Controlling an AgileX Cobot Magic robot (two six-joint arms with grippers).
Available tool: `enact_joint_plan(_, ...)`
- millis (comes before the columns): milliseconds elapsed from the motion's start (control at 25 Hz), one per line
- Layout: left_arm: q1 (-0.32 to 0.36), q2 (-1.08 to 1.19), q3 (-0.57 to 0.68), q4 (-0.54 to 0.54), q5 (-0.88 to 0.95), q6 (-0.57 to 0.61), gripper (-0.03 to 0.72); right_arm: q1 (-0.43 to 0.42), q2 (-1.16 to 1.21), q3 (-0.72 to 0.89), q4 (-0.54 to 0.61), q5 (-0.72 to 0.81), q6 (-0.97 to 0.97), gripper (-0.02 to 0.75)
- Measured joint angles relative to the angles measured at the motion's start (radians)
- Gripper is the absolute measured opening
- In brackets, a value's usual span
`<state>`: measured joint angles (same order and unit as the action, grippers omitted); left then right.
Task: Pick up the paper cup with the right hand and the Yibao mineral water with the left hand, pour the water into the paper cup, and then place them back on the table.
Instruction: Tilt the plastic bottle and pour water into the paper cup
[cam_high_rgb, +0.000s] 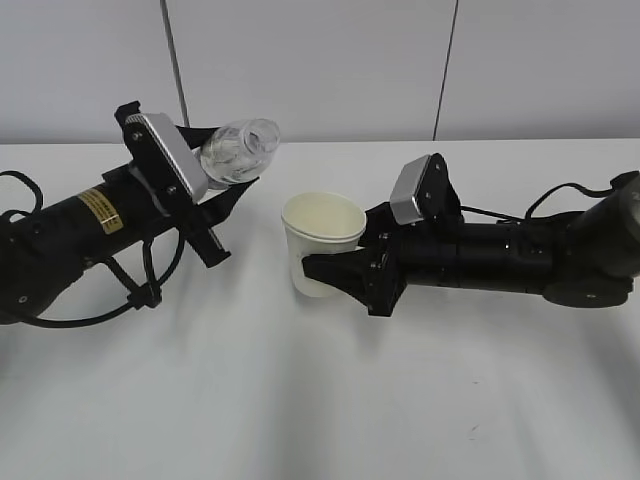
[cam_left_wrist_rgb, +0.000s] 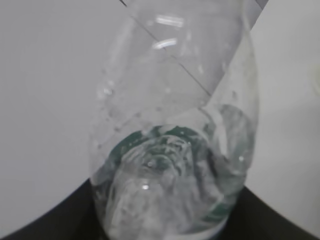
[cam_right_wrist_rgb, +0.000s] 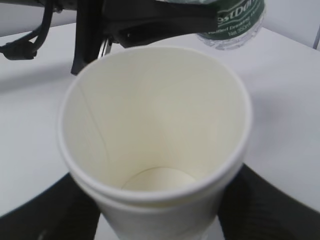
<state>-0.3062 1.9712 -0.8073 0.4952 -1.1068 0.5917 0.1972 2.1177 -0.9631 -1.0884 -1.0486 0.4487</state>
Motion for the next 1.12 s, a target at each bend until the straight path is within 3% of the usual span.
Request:
enact_joint_plan(480,0.0,0.0,0.0,0.0,0.0,0.243,0.378,0.039,0.0,-0.022,-0.091,0.004,0.055,0.499)
enact_joint_plan(1120,0.0,0.0,0.0,0.0,0.0,0.412,0.361,0.044,0.0,-0.025,-0.097,0.022,0.075,0.499)
